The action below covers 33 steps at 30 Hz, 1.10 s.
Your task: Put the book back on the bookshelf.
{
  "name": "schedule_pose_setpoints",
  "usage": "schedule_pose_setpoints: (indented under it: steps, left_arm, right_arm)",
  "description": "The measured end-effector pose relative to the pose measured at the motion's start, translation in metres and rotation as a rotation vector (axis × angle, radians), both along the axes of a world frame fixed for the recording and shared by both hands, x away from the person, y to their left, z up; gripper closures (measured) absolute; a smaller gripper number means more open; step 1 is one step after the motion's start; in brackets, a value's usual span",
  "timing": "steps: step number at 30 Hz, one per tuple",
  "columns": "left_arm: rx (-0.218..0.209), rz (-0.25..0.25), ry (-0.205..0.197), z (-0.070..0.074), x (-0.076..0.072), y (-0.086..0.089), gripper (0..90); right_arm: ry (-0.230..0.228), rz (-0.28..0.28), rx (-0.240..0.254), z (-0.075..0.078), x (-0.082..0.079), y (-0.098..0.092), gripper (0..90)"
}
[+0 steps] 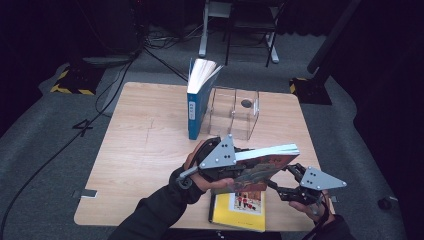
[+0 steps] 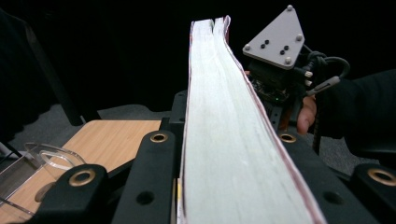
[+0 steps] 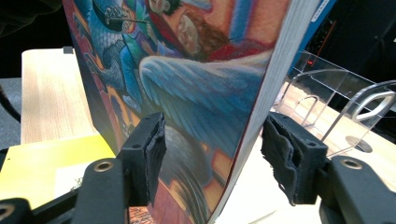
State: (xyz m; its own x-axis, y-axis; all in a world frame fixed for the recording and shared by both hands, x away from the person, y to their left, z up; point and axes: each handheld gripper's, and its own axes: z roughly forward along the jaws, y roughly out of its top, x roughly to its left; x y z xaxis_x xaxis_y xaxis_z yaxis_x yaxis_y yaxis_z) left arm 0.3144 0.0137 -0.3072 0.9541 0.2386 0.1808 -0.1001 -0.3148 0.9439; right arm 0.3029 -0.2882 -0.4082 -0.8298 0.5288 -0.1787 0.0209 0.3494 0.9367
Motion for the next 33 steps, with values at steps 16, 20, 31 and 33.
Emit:
schedule_pose_setpoints:
  steps: [16,20,31,33]
  left_arm:
    - [0.004,0.118,-0.015,0.011,0.019,0.011,73.0]
    - [-0.005,0.156,-0.017,0.014,0.024,0.019,73.0]
    - [-0.02,0.307,-0.032,0.023,0.043,0.039,73.1]
    - [-0.024,0.33,-0.026,0.023,0.048,0.043,73.1]
  right_arm:
    - [0.022,-0.073,-0.019,-0.012,0.01,-0.004,38.4]
    - [0.034,-0.089,-0.028,-0.017,0.013,-0.005,38.5]
    - [0.054,-0.09,-0.046,-0.022,0.015,-0.002,38.5]
    - [0.055,-0.092,-0.047,-0.022,0.015,-0.002,38.5]
